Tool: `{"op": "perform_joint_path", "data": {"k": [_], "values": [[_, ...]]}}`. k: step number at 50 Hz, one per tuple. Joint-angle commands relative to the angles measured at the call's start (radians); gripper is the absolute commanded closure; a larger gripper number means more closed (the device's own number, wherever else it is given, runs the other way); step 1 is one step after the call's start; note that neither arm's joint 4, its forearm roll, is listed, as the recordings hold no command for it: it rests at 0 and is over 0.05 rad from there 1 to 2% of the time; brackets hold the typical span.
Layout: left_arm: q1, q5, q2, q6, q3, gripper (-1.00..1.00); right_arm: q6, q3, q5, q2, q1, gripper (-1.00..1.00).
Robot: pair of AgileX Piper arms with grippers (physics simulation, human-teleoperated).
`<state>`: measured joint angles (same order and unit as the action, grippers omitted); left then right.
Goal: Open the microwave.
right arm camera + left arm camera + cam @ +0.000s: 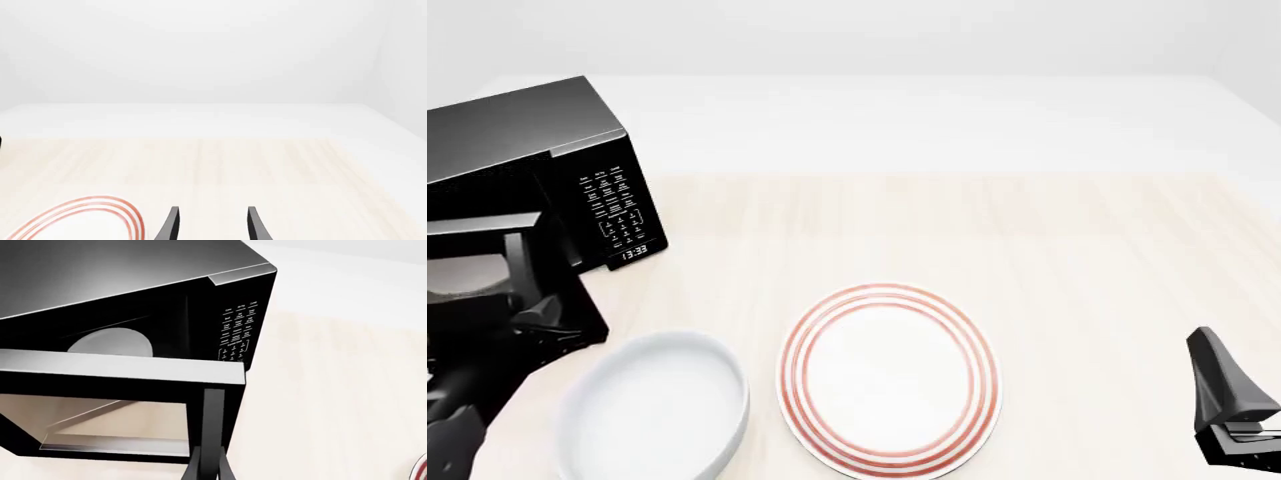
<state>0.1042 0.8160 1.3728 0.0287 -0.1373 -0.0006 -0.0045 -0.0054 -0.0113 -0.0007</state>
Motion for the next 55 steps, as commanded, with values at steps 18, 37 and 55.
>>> {"op": "perform_joint_path", "data": {"k": [18, 37, 55], "values": [[-0.086, 0.075, -0.158, 0.029, -0.003, 1.00, 0.000, 0.000, 0.000, 0.000, 0.000, -1.00], [-0.087, 0.078, -0.171, 0.035, 0.017, 1.00, 0.002, -0.002, 0.013, 0.010, 0.009, -1.00], [-0.072, 0.067, -0.193, 0.043, 0.021, 1.00, 0.001, -0.001, 0.012, 0.010, 0.010, -1.00]]}}
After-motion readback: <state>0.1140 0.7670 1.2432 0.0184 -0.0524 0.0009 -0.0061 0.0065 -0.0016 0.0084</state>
